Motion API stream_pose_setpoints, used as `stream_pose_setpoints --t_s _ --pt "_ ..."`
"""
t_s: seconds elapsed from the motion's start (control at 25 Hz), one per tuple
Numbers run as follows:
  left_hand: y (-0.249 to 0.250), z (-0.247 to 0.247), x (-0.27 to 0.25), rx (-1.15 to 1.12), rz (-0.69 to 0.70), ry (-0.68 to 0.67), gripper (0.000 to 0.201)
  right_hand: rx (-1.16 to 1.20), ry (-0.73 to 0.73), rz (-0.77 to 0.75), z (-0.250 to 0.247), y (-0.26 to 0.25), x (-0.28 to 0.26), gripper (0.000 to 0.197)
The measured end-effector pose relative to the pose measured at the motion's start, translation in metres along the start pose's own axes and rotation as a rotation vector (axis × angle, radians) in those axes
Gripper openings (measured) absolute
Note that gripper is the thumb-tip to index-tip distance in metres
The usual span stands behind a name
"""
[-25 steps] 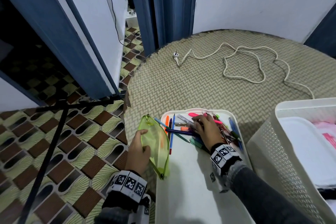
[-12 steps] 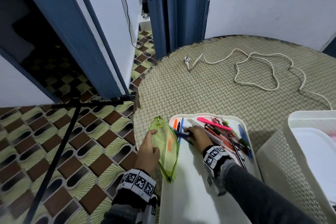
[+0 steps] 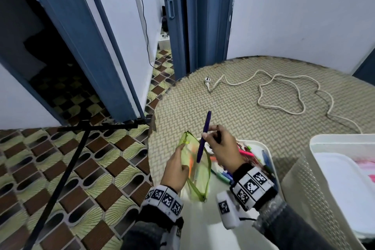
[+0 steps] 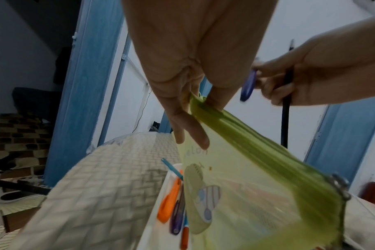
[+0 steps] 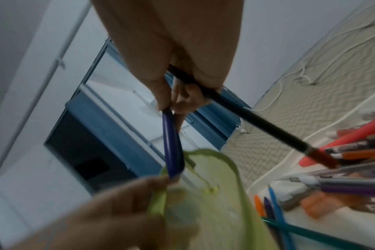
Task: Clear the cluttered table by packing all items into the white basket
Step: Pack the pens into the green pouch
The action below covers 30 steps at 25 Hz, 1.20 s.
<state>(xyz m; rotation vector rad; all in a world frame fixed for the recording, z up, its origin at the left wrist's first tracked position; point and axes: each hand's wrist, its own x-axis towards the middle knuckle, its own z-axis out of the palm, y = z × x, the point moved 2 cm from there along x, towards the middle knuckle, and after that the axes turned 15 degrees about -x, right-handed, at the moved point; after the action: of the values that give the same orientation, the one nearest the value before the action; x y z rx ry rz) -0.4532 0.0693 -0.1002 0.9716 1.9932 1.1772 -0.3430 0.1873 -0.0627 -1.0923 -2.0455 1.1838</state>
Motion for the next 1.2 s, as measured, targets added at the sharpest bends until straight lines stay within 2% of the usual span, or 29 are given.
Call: stream_pose_setpoints --t_s 0.08,0.12,0.2,0.28,0.4,0.52,0.6,0.68,0.76,0.84,0.92,1.08,1.2 --pt "0.008 0.006 -0.001 -0.023 0.021 -0.007 0.068 -0.253 -0.167 0.005 0.009 0.008 -0.011 0.017" --pt "0.011 0.008 -0.002 -0.037 0.03 -0.018 0.069 -0.27 -0.202 0.008 0.012 0.014 -0.014 0.023" --pt "0.013 0.01 -0.003 -0.056 0.034 -0.031 0.07 -0.082 -0.205 0.043 0.005 0.013 -0.015 0.026" --pt "0.013 0.012 -0.005 -0.043 0.026 -0.02 0.07 0.117 -0.159 0.052 -0.009 0.001 -0.011 0.029" --pt "0.013 0.014 -0.009 -0.053 0.004 -0.015 0.069 0.291 0.044 -0.095 -0.033 -0.025 -0.002 0.031" --pt "0.015 0.013 -0.012 -0.071 0.006 -0.015 0.07 0.3 0.151 -0.112 -0.04 -0.036 -0.003 0.031" --pt "0.017 0.012 -0.014 -0.076 0.012 -0.006 0.07 0.159 0.069 -0.048 -0.025 -0.028 -0.009 0.041" --pt "0.017 0.011 -0.016 -0.092 0.019 0.005 0.069 -0.053 -0.101 -0.023 -0.003 -0.01 -0.015 0.05" --pt "0.016 0.009 -0.017 -0.11 0.016 0.0 0.067 -0.247 -0.259 -0.048 0.014 0.005 -0.022 0.061" --pt "0.015 0.006 -0.019 -0.125 0.005 0.004 0.068 -0.347 -0.3 -0.115 0.02 0.012 -0.025 0.068" --pt "0.012 -0.002 -0.019 -0.135 -0.028 0.022 0.07 -0.289 -0.22 -0.149 0.019 0.014 -0.019 0.056" --pt "-0.003 -0.028 -0.018 -0.179 -0.089 0.092 0.072 -0.242 -0.021 -0.066 0.01 0.029 0.005 0.028" --pt "-0.017 -0.051 -0.014 -0.171 -0.136 0.165 0.073 -0.361 -0.12 -0.007 0.021 0.049 0.02 0.018"
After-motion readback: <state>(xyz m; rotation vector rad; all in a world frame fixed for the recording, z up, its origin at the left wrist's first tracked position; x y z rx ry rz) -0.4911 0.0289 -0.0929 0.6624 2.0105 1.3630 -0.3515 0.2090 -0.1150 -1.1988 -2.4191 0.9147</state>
